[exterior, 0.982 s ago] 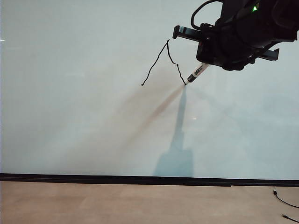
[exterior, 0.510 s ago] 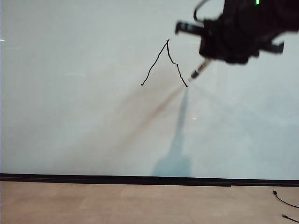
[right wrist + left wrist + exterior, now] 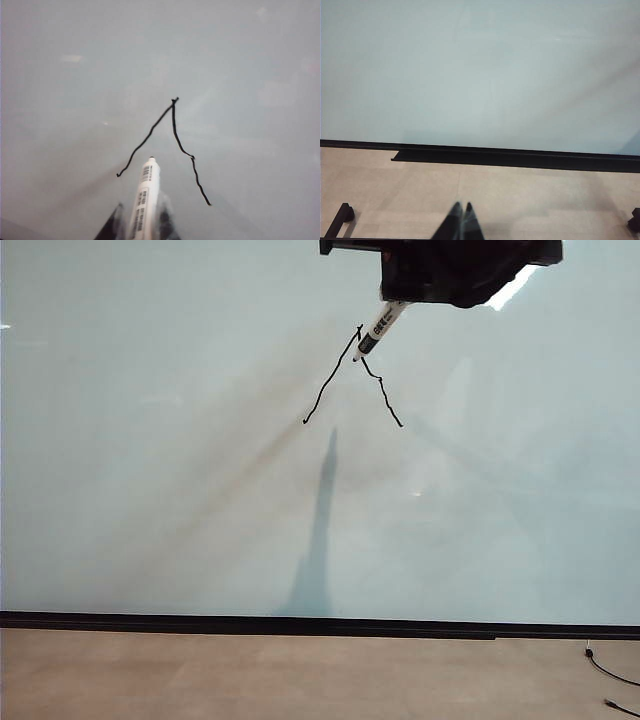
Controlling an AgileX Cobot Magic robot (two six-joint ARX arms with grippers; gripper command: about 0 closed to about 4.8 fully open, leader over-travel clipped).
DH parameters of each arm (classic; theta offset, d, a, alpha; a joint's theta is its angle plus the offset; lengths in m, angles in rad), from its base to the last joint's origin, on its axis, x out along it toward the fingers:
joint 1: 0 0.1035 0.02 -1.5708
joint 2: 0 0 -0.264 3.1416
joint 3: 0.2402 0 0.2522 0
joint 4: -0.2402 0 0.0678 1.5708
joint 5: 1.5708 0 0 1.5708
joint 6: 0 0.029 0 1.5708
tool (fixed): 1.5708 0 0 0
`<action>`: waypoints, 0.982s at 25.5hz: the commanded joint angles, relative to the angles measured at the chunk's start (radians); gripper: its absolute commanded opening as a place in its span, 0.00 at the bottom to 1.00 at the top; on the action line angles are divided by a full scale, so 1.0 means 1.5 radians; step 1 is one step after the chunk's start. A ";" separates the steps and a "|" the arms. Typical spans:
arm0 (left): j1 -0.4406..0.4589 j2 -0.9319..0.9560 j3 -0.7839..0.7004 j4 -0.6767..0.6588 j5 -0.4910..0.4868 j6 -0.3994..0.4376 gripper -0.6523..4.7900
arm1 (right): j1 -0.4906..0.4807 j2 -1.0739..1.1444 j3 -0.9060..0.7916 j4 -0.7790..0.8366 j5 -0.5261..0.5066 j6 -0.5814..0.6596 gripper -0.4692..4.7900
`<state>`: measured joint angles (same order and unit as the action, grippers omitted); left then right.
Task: Pick up the pen on the shelf to the right of the whiteboard and write the letter A.
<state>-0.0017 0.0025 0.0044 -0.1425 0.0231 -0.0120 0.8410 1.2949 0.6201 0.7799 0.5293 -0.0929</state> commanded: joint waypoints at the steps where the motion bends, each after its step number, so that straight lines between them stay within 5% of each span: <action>1: 0.000 0.001 0.002 0.006 0.002 0.003 0.11 | -0.011 0.011 0.017 0.000 -0.026 -0.010 0.08; 25: 0.000 0.001 0.002 0.005 0.001 0.003 0.11 | -0.052 0.084 0.080 0.002 -0.078 -0.006 0.08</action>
<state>-0.0017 0.0029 0.0044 -0.1425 0.0227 -0.0120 0.7635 1.4223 0.7357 0.7635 0.4164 -0.1028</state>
